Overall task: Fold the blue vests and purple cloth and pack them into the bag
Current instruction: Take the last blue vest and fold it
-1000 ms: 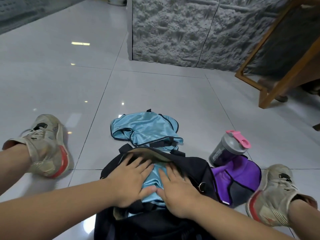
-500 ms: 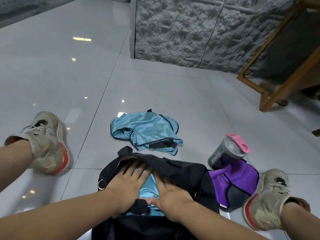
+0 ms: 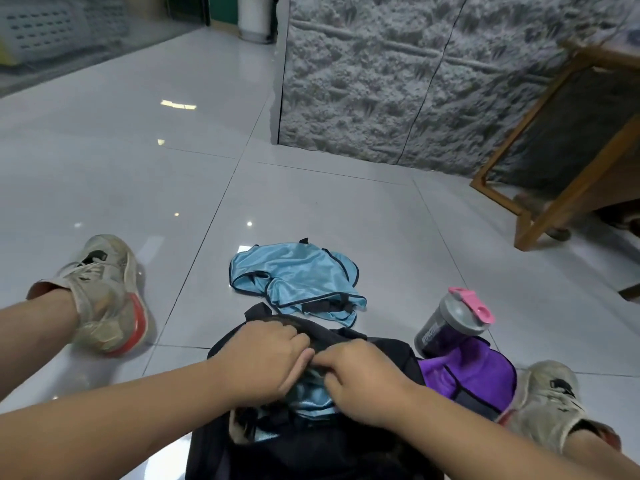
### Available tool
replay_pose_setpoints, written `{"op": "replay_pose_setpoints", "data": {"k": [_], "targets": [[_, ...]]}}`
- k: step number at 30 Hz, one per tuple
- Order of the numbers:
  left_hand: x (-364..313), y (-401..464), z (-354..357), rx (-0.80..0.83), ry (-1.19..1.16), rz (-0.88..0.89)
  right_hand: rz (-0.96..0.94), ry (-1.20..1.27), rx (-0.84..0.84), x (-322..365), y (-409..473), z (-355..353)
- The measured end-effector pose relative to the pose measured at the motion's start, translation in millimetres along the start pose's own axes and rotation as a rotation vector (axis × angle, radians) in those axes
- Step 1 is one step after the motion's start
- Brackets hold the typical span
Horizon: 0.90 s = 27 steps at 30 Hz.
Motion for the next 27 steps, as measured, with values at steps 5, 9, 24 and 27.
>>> {"op": "replay_pose_setpoints", "data": {"k": [5,9,24,27], "targets": [[46,63,-22,-0.009,-0.192,-0.489,0.161,0.222,-0.310,-39,45,-57],[89,97,31,0.291,-0.242,-0.702,0.452,0.253,-0.252,-119,90,-40],[108,93,130,0.657,-0.262,-0.512,0.453,0.064,0.089,-191,140,37],[99,110,110,0.451,-0.440,-0.586,0.360,0.264,-0.134,-163,138,-4]]}}
Point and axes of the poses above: each hand's wrist, its own y-axis towards the middle knuckle, its own z-axis out of the palm, x = y × z, the point moved 5 cm from there along y, towards the middle knuckle, and after that the axes turned 3 degrees about -z, right-handed, at the moved point
